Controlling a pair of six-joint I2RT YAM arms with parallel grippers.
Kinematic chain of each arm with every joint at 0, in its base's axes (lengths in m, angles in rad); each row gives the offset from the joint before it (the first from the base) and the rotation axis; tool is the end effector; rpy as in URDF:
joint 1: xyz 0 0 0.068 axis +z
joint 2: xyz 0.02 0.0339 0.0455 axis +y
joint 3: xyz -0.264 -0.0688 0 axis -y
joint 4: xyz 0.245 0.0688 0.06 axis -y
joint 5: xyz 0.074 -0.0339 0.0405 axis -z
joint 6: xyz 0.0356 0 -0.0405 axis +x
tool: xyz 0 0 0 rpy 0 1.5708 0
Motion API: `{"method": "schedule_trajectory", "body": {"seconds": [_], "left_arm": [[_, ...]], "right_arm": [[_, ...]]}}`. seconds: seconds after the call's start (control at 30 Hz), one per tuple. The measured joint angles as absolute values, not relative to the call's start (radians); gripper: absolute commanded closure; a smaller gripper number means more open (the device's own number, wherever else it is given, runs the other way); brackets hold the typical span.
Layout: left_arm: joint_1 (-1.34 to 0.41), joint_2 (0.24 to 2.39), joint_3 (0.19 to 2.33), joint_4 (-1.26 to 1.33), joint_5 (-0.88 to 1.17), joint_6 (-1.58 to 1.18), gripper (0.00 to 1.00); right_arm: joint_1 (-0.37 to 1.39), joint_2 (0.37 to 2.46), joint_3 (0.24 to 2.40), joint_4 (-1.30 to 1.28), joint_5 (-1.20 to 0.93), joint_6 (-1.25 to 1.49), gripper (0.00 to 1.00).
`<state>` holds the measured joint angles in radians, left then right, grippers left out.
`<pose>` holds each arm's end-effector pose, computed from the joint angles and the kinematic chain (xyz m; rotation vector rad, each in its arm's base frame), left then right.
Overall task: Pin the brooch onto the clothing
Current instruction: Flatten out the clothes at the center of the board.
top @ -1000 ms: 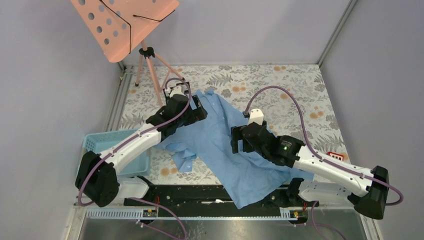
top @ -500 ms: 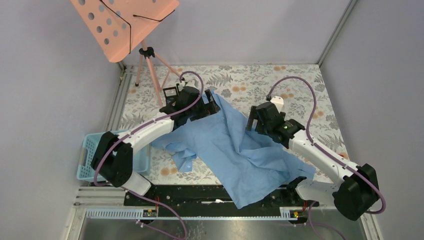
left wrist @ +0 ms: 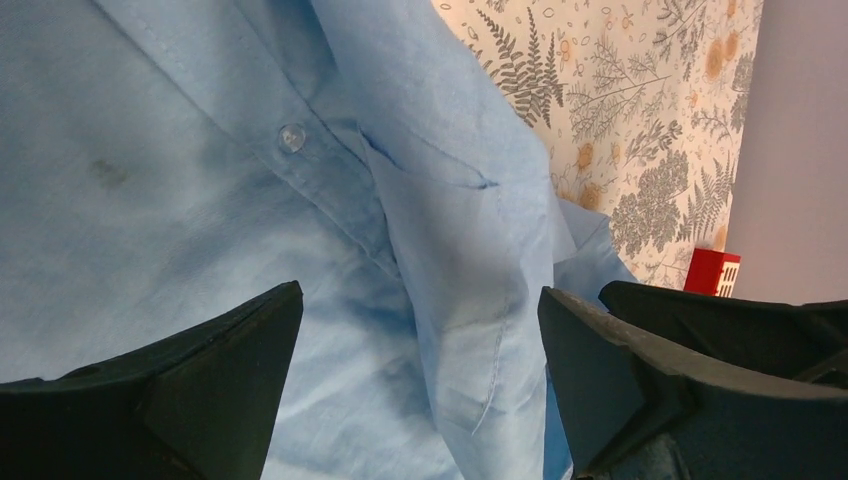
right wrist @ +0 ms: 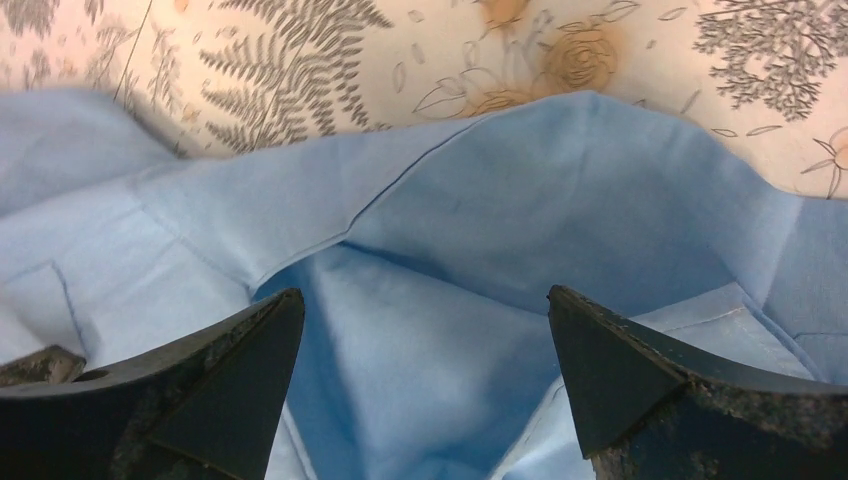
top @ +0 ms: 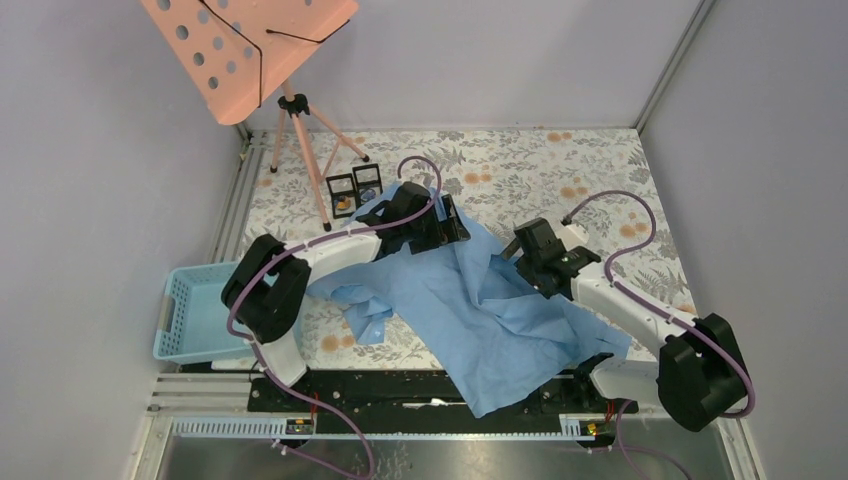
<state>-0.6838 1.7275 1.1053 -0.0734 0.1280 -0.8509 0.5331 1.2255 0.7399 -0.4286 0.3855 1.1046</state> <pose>0.2911 -0.2431 0.2102 -0.1309 2.4408 -0.9062 0.2140 0.1108 0.2159 0.8324 2.2654 0.2781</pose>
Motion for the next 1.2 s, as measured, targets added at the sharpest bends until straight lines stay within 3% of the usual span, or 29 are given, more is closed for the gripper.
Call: {"method": "schedule_trajectory", "body": {"seconds": [0.1, 0.3, 0.4, 0.47, 0.63, 0.73, 0.87, 0.9, 0.93, 0.97, 1.0, 1.03, 1.07, 1.2], "left_arm": [[-0.683, 1.756, 1.113, -0.046, 0.147, -0.863, 0.3], [-0.684, 1.771, 1.113, -0.01, 0.173, -0.876, 0.6], [-0.685, 1.775, 1.113, 0.008, 0.184, -0.877, 0.87], [-0.685, 1.782, 1.113, 0.018, 0.19, -0.882, 0.98], [-0.684, 1.779, 1.099, 0.041, 0.195, -0.887, 1.0], [-0.682, 1.758, 1.068, 0.051, 0.195, -0.888, 1.0], [-0.678, 1.725, 1.036, 0.054, 0.194, -0.888, 1.0], [-0.677, 1.716, 1.031, 0.055, 0.194, -0.888, 1.0], [-0.677, 1.712, 1.031, 0.055, 0.195, -0.887, 0.94], [-0.677, 1.708, 1.031, 0.056, 0.195, -0.884, 0.76], [-0.677, 1.704, 1.031, 0.056, 0.195, -0.879, 0.46], [-0.676, 1.702, 1.031, 0.054, 0.195, -0.865, 0.23], [-0.675, 1.697, 1.031, 0.047, 0.194, -0.85, 0.11], [-0.657, 1.656, 1.026, -0.016, 0.142, -0.798, 0.02]], "right_arm": [[0.509, 1.229, 0.71, -0.412, 0.396, 1.169, 0.0], [0.45, 1.324, 0.706, -0.342, 0.387, 1.221, 0.05], [0.444, 1.369, 0.706, -0.323, 0.383, 1.236, 0.1], [0.442, 1.383, 0.706, -0.308, 0.383, 1.249, 0.13], [0.432, 1.438, 0.744, -0.287, 0.385, 1.266, 0.33], [0.421, 1.48, 0.757, -0.263, 0.391, 1.273, 0.56], [0.404, 1.514, 0.758, -0.244, 0.395, 1.275, 1.0], [0.398, 1.519, 0.76, -0.241, 0.395, 1.28, 1.0], [0.393, 1.519, 0.764, -0.241, 0.396, 1.273, 1.0], [0.385, 1.519, 0.772, -0.239, 0.398, 1.266, 1.0], [0.378, 1.518, 0.78, -0.233, 0.4, 1.251, 1.0], [0.371, 1.516, 0.796, -0.229, 0.403, 1.224, 1.0], [0.366, 1.512, 0.811, -0.227, 0.409, 1.198, 1.0], [0.358, 1.467, 0.954, -0.202, 0.475, 0.967, 1.0]]}}
